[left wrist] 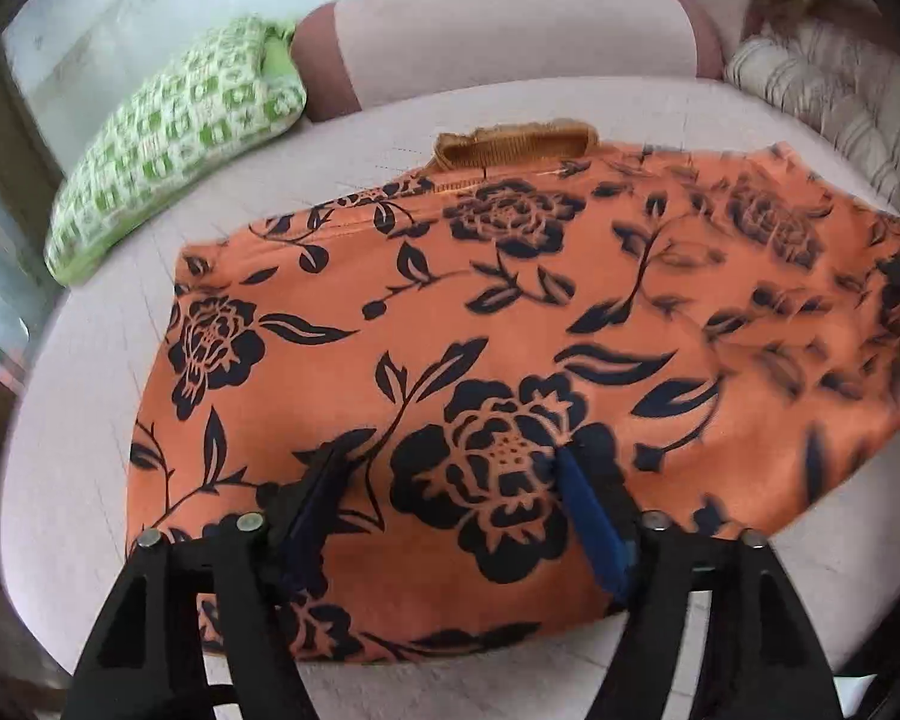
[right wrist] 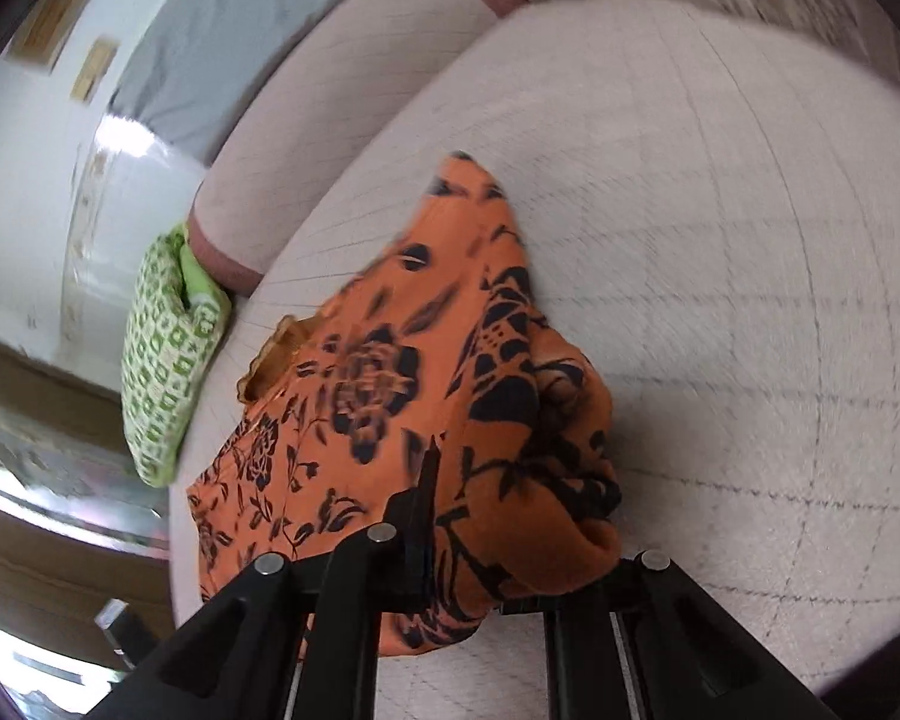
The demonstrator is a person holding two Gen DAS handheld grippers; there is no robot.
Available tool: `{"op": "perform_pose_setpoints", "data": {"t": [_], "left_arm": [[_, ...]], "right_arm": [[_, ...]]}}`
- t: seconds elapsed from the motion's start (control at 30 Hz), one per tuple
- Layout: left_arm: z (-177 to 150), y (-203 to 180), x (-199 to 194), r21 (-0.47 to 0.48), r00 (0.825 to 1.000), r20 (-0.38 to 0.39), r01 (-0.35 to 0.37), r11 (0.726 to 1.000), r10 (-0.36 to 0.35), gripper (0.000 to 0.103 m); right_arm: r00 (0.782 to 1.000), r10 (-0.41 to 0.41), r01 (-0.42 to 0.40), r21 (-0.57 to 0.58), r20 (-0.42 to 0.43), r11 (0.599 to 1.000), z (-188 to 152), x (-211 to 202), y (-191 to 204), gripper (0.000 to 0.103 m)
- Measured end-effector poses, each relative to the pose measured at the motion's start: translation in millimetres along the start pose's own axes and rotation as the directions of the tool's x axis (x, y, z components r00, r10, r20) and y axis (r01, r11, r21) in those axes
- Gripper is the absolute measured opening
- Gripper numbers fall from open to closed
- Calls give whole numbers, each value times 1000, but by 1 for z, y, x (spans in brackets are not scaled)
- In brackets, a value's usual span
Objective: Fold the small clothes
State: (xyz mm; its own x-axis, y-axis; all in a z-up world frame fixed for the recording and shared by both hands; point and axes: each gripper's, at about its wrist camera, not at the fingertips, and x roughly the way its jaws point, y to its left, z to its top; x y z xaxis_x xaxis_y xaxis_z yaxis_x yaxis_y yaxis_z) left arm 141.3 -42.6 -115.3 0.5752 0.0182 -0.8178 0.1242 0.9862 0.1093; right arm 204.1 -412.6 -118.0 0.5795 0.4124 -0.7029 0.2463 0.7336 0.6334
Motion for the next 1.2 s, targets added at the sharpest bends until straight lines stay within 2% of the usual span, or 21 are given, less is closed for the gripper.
{"op": "perform_pose_setpoints", "data": {"t": [0.03,0.07,0.13,0.2,0.23,0.27,0.3,0.33,0.4,0.47,0.5,0.57,0.6,0.63,0.67,0.77,0.9,1.0,1.13,1.2], "left_arm": [[2,9,-8,-50,999,17,43,998,-42,67],[4,21,-20,-99,998,47,57,993,-53,67],[0,51,-48,-204,989,139,71,976,-43,67],[-13,91,-78,-320,977,214,54,946,17,67],[-20,106,-88,-360,970,237,36,932,54,67],[-31,126,-100,-412,957,264,2,911,117,67],[-39,140,-106,-448,949,268,-32,894,168,67],[-49,158,-110,-490,941,256,-72,869,222,67],[-71,185,-110,-568,936,218,-108,816,275,67],[-91,205,-100,-621,944,156,-135,772,290,67],[-99,211,-96,-639,948,129,-145,756,291,67],[-106,226,-87,-674,960,96,-132,727,264,67],[-108,228,-86,-677,961,108,-117,727,255,67],[-108,227,-88,-673,959,121,-110,732,255,67],[-108,226,-89,-666,959,123,-110,738,254,67],[-107,220,-88,-651,959,130,-108,752,251,67],[-103,224,-83,-652,963,143,-82,754,228,67],[-103,227,-78,-654,965,140,-77,753,221,67],[-106,233,-82,-667,962,145,-77,741,231,67],[-107,236,-82,-682,963,145,-70,728,229,67]], "right_arm": [[1000,-1,2,-41,13,999,1,-5,14,12],[999,2,2,-107,35,994,2,-12,38,12],[997,21,-6,-211,68,977,2,-21,76,12],[995,49,-19,-317,86,948,-4,-26,122,12],[993,73,-33,-389,89,921,-12,-28,155,12],[992,90,-46,-423,85,905,-18,-27,172,12],[991,113,-64,-470,77,881,-27,-25,195,12],[988,138,-82,-537,65,839,-44,-21,226,12],[987,156,-106,-615,29,782,-70,-8,262,12],[989,142,-128,-680,-35,722,-106,21,293,12],[991,113,-134,-714,-77,687,-130,45,306,12],[986,37,-150,-750,-164,644,-163,90,314,12],[977,-13,-154,-756,-211,636,-180,117,313,12],[960,-92,-148,-761,-263,631,-198,149,307,13],[954,-113,-145,-756,-278,638,-206,164,302,13],[960,-74,-161,-749,-270,642,-204,154,312,13],[959,-60,-183,-766,-277,617,-196,139,324,13],[966,-28,-187,-777,-255,602,-200,130,319,13],[969,21,-202,-746,-245,635,-189,120,314,12],[971,44,-210,-757,-234,618,-189,110,320,13]]}}
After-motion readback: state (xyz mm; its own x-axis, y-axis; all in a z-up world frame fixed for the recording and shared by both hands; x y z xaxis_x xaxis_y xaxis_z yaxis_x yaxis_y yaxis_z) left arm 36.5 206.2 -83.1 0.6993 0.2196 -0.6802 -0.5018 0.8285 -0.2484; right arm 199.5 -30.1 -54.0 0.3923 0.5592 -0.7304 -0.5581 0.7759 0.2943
